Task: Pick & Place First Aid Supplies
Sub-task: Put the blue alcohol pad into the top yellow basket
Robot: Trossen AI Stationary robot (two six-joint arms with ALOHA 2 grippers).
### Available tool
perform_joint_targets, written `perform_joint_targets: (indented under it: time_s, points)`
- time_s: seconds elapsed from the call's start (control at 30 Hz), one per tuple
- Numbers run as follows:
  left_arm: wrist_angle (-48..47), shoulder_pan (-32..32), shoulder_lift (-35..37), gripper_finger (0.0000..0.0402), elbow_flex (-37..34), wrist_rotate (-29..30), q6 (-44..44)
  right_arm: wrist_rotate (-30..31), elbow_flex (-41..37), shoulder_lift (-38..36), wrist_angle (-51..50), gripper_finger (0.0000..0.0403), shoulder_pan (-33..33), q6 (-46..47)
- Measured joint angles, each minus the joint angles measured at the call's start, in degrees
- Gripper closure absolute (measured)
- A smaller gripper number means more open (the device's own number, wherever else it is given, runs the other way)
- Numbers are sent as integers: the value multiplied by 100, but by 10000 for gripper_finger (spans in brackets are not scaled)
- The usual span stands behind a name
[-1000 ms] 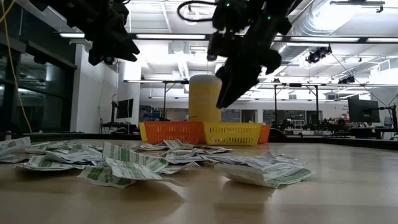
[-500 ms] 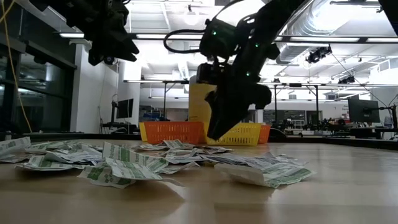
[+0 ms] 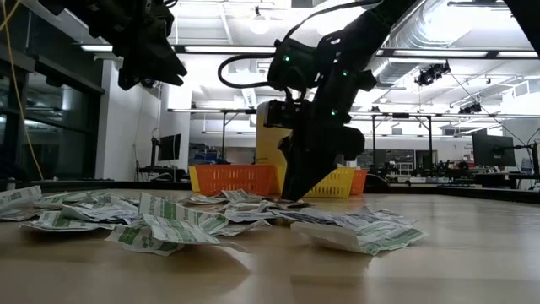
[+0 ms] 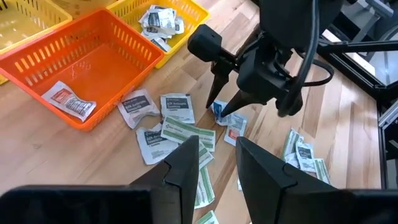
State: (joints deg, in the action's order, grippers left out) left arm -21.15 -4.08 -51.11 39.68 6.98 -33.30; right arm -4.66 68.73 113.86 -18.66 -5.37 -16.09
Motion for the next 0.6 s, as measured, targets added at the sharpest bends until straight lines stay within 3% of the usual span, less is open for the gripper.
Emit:
perform_joint_targets:
  time_s: [0.13,0.43,0.6]
  points:
    - [-4,-2,0,296,0,0,0,-32,0,4,-117,296,-42,259]
    - [-2,-2,0,296,0,0,0,-129,0,-8,-256,394,-173,762]
    - [5,-1,0,296,0,-4,-2,-138,-27,-148,-349,394,-204,1256]
